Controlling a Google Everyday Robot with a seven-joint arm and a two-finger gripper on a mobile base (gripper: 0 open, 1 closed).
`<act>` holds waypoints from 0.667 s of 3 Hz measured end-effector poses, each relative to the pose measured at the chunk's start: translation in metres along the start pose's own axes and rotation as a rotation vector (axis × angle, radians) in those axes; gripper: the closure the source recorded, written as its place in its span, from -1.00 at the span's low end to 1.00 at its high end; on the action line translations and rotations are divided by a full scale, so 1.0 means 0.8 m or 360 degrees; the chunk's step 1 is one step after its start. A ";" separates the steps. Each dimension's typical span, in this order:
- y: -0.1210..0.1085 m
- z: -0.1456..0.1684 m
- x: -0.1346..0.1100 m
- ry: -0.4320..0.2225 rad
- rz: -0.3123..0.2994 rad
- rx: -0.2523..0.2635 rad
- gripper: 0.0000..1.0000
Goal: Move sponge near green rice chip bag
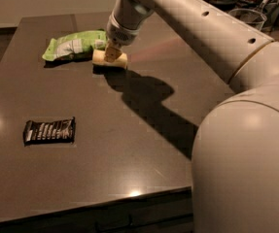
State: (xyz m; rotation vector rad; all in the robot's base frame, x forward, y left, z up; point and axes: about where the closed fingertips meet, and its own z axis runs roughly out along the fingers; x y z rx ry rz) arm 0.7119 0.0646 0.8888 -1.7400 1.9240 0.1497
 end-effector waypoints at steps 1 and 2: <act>0.001 0.003 0.000 0.0003 0.0000 -0.0007 -0.90; 0.002 0.006 0.000 0.0004 -0.0001 -0.0012 -1.00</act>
Offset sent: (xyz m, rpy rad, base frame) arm -0.0001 0.0010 -0.0025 -0.0014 0.0037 0.0014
